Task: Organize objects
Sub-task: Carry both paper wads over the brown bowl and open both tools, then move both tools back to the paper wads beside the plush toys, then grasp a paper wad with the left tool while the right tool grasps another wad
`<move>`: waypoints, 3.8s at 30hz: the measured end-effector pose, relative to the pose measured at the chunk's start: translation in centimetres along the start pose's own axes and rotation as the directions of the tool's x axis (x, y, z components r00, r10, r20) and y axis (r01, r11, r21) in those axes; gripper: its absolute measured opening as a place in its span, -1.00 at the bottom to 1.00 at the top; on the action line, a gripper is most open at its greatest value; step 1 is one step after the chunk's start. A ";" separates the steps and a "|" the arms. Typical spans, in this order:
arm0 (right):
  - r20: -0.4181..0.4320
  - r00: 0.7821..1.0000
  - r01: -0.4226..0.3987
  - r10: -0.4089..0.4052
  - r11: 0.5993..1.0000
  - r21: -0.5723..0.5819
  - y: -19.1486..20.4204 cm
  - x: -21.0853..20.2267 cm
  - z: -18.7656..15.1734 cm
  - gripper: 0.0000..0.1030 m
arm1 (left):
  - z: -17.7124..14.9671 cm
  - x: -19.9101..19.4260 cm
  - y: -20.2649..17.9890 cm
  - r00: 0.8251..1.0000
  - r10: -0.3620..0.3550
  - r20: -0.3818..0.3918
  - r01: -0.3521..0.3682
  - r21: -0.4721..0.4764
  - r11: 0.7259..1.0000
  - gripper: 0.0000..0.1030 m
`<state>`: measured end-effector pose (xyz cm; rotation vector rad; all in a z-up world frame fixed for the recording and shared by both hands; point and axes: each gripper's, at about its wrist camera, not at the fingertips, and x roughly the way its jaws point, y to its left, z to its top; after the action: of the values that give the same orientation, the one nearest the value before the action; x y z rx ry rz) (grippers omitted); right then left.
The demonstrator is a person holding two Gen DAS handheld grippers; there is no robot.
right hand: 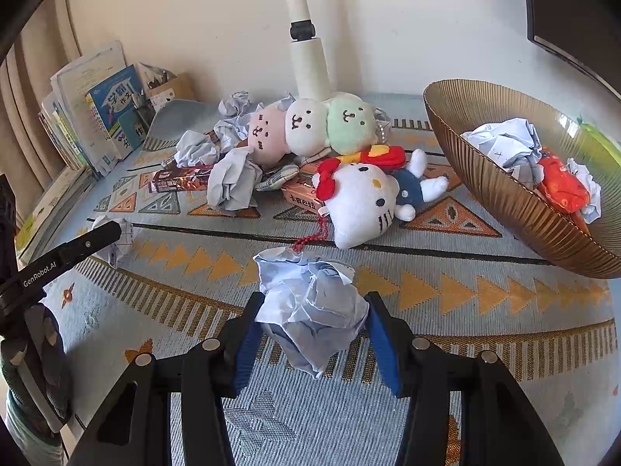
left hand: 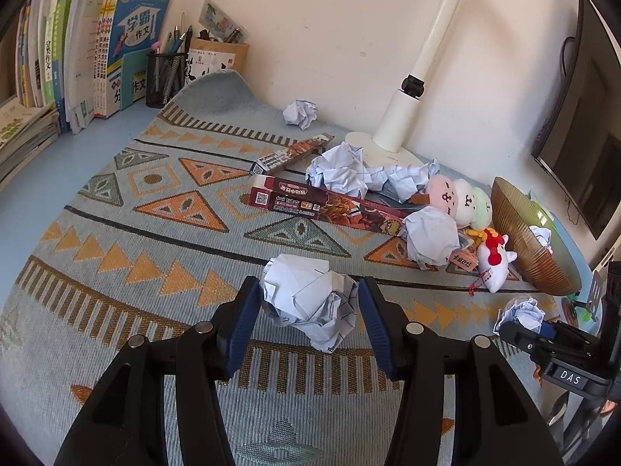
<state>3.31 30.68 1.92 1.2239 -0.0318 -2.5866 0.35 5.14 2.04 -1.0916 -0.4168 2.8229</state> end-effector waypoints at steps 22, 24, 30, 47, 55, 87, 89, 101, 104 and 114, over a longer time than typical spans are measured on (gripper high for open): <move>0.133 0.991 -0.040 0.026 0.994 0.102 -3.0 -6.3 -1.3 -0.03 | 1.9 -1.7 -5.5 0.991 -0.132 -0.015 0.133 0.093 0.987 -0.09; 0.185 0.983 -0.024 -0.001 0.991 0.134 -5.0 -9.0 -0.5 -0.03 | 3.3 -2.2 -9.0 0.984 -0.177 -0.006 0.176 0.150 0.973 -0.09; 0.297 0.933 0.124 -0.204 0.955 0.268 -13.0 -14.7 4.6 -0.03 | 7.9 0.3 -20.7 0.929 -0.363 -0.077 0.370 0.261 0.892 -0.09; 0.208 0.948 0.145 -0.239 0.911 0.387 -21.1 -10.8 8.7 0.85 | 10.0 5.6 -26.1 0.908 -0.416 -0.052 0.416 0.242 0.877 0.93; 0.269 0.936 0.158 -0.227 0.954 0.254 -11.1 -12.8 5.2 0.85 | 8.3 -3.0 -13.6 0.950 -0.298 0.089 0.285 0.132 0.949 0.93; -0.023 0.974 0.223 -0.227 0.970 -0.100 1.7 0.9 -0.5 0.94 | -0.4 -0.5 4.1 0.996 0.046 -0.079 -0.051 -0.064 0.997 0.95; -0.037 0.974 0.218 -0.222 0.972 -0.084 1.3 1.0 -0.5 0.94 | -0.4 0.1 3.7 0.992 0.059 -0.109 -0.063 -0.033 0.997 0.96; -0.048 0.991 -0.126 0.126 0.992 0.004 3.6 2.3 5.9 0.55 | 8.3 1.7 2.1 0.975 -0.216 -0.048 0.220 0.106 0.970 0.96; -0.065 0.978 -0.193 0.196 0.980 0.054 4.6 4.5 7.6 0.16 | 9.9 6.1 1.2 0.966 -0.234 -0.110 0.251 0.175 0.952 0.92; -0.055 0.966 -0.240 0.252 0.956 0.168 4.2 8.8 8.3 0.16 | 10.5 13.2 -0.9 0.949 -0.202 -0.242 0.266 0.267 0.926 0.00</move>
<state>-7.27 23.57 1.14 1.2813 -0.3614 -2.3566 -16.49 6.02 1.13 -1.1692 -0.0912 2.4281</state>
